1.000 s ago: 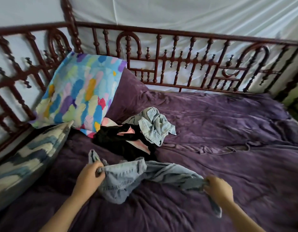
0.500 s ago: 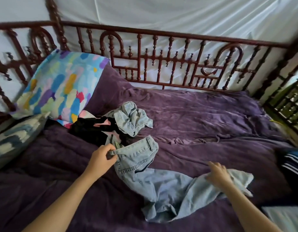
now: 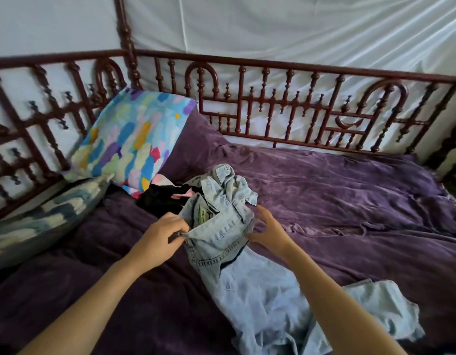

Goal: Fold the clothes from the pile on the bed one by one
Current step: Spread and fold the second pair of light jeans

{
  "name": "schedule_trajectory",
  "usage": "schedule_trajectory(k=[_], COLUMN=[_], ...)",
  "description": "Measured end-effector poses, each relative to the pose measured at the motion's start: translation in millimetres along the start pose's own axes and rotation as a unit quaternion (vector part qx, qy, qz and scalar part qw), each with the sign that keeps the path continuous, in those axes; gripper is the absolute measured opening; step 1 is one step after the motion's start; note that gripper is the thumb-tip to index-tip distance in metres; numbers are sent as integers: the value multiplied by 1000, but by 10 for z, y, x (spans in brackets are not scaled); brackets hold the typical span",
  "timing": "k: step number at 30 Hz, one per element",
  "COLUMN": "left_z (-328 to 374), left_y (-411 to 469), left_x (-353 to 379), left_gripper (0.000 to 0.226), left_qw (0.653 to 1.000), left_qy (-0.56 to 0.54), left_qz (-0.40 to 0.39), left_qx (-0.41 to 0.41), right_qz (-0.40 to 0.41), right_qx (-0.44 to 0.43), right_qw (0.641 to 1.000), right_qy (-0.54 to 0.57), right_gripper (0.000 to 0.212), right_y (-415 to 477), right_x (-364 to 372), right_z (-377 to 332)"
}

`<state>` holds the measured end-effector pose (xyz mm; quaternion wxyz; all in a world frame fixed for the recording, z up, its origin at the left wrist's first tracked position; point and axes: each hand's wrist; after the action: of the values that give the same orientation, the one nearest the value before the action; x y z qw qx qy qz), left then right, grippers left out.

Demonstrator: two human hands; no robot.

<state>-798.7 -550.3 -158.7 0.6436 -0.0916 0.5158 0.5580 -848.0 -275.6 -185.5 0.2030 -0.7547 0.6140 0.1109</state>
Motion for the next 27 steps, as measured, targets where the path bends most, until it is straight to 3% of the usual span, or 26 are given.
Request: schedule_trajectory(k=[3,5,6,8,10,12,14,16,18,20,23,27], left_z=[-267,-467,-567,-760,-886,-919,-945,-981,-971,-894,-876,-797], left_y=[-80,-133,-159,-232,-371,-576,-819,-1017,-1150,-1253,-1431,-1599], left_x=[-111,-137,-143,-105,-41,58,166,268,337,377,494,503], left_gripper=[39,23,17,14,29,41,61,76,75,54,3,23], left_qw=[997,989,978,941,860,722,610,549,505,503,589,701], left_qy=[11,22,22,2,-84,-260,-367,-431,-483,-480,-339,-199], left_qz=[26,58,76,96,73,1,-74,-99,-100,-118,-129,-160], left_qx=[-68,-137,-191,-325,-497,-641,-698,-709,-708,-709,-722,-666], right_qz=[-53,-19,9,51,31,-23,-82,-166,-257,-315,-356,-344], right_qx=[3,-3,-3,-22,-54,-72,-75,-87,-89,-62,-26,65], right_qw=[996,999,1000,997,998,993,985,969,943,925,913,924], right_qy=[-75,-47,-13,45,5,-86,-132,-158,-193,-205,-197,-153], right_gripper=[45,21,14,26,28,18,29,32,31,32,40,31], right_y=[72,75,68,56,-7,-121,-295,-474,-610,-695,-725,-615], right_x=[164,335,416,605,888,1281,1646,1917,2100,2183,2203,2187], right_z=[-124,-219,-294,-456,-568,-545,-423,-287,-143,4,165,299])
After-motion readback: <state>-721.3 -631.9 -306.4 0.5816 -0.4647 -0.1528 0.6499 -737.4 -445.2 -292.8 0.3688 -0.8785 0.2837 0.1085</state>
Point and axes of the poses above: each hand's wrist, its own y-axis towards the middle knuckle, its own x-axis out of the palm, z = x × y, and after that the axes turned 4 degrees about y, right-handed
